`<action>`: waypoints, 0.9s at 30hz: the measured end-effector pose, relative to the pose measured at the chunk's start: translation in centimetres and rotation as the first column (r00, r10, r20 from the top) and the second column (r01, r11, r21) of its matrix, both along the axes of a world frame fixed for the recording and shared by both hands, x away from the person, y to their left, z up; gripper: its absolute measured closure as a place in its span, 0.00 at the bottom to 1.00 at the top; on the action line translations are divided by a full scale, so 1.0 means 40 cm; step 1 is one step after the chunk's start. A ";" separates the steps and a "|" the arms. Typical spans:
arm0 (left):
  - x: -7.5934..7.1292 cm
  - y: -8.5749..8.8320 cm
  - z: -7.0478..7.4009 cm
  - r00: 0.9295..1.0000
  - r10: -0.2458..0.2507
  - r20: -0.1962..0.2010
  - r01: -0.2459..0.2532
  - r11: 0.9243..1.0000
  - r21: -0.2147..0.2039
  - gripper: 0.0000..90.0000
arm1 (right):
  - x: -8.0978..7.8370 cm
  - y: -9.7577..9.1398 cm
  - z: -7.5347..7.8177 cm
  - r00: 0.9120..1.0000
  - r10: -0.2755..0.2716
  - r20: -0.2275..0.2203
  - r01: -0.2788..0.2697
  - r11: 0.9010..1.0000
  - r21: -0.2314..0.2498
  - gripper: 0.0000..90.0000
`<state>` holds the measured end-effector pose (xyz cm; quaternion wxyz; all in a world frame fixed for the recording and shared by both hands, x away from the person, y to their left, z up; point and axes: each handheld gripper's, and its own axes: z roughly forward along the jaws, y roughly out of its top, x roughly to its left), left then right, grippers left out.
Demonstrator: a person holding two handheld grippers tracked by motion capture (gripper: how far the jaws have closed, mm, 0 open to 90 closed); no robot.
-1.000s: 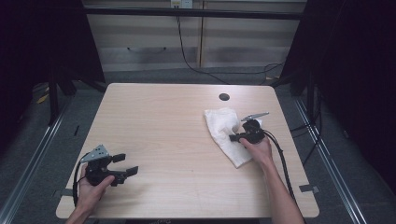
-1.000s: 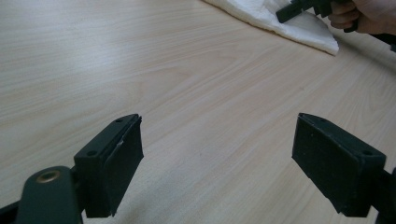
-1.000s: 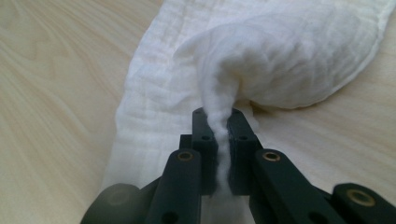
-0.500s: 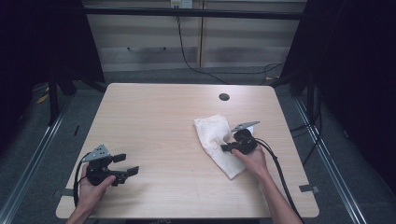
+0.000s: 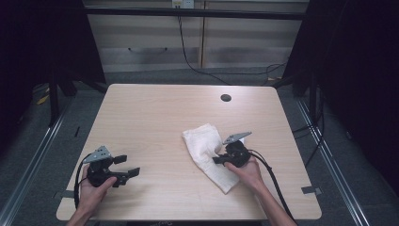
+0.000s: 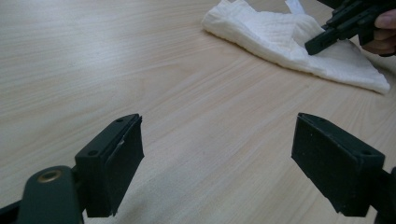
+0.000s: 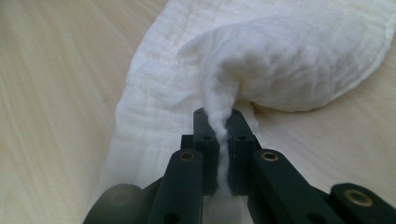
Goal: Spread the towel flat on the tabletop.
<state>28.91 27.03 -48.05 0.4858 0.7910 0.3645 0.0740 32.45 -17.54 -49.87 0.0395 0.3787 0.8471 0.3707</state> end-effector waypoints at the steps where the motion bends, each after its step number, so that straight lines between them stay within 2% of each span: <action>1: 0.000 0.000 0.000 1.000 -0.002 0.000 0.002 1.000 0.002 0.18 | -0.005 0.008 0.001 1.000 0.011 0.000 -0.011 1.000 -0.001 0.95; 4: 0.001 0.000 0.000 1.000 0.001 -0.001 -0.001 1.000 0.000 0.18 | -0.020 0.029 0.001 0.999 0.041 -0.019 -0.040 0.999 0.011 0.95; 10: 0.001 -0.002 -0.001 1.000 0.002 -0.002 -0.002 1.000 -0.001 0.18 | -0.044 0.065 0.002 0.996 0.091 -0.016 -0.091 0.996 0.015 0.94; 12: 0.000 -0.002 -0.001 1.000 0.001 -0.002 -0.001 1.000 0.000 0.18 | -0.046 0.070 0.004 0.996 0.091 -0.018 -0.091 0.996 0.012 0.90; 14: 0.000 -0.002 -0.001 1.000 0.001 -0.002 -0.001 1.000 -0.001 0.18 | -0.046 0.069 0.008 0.996 0.090 -0.009 -0.090 0.996 0.026 0.82; 16: 0.001 -0.001 -0.001 1.000 0.002 -0.003 -0.002 1.000 -0.002 0.18 | -0.047 0.066 0.014 0.996 0.090 -0.004 -0.090 0.995 0.032 0.79; 17: 0.001 -0.001 -0.001 1.000 0.003 -0.002 -0.003 1.000 0.000 0.18 | -0.049 0.054 0.034 0.996 0.080 0.027 -0.081 0.996 0.046 0.71; 21: 0.001 -0.001 -0.002 1.000 0.001 -0.002 -0.001 1.000 -0.001 0.18 | -0.049 0.011 0.078 0.997 0.051 0.059 -0.057 0.994 0.091 0.59; 23: 0.000 -0.001 -0.001 1.000 0.001 -0.003 -0.001 1.000 -0.001 0.18 | -0.052 -0.022 0.098 0.997 0.022 0.067 -0.030 0.993 0.115 0.59; 25: 0.000 -0.002 -0.001 1.000 0.002 -0.003 -0.002 1.000 -0.001 0.18 | -0.056 -0.056 0.112 0.997 -0.002 0.074 -0.007 0.992 0.129 0.63; 27: 0.001 -0.002 -0.002 1.000 0.002 -0.003 -0.002 1.000 0.000 0.18 | -0.063 -0.083 0.117 0.997 -0.017 0.075 0.009 0.993 0.114 0.69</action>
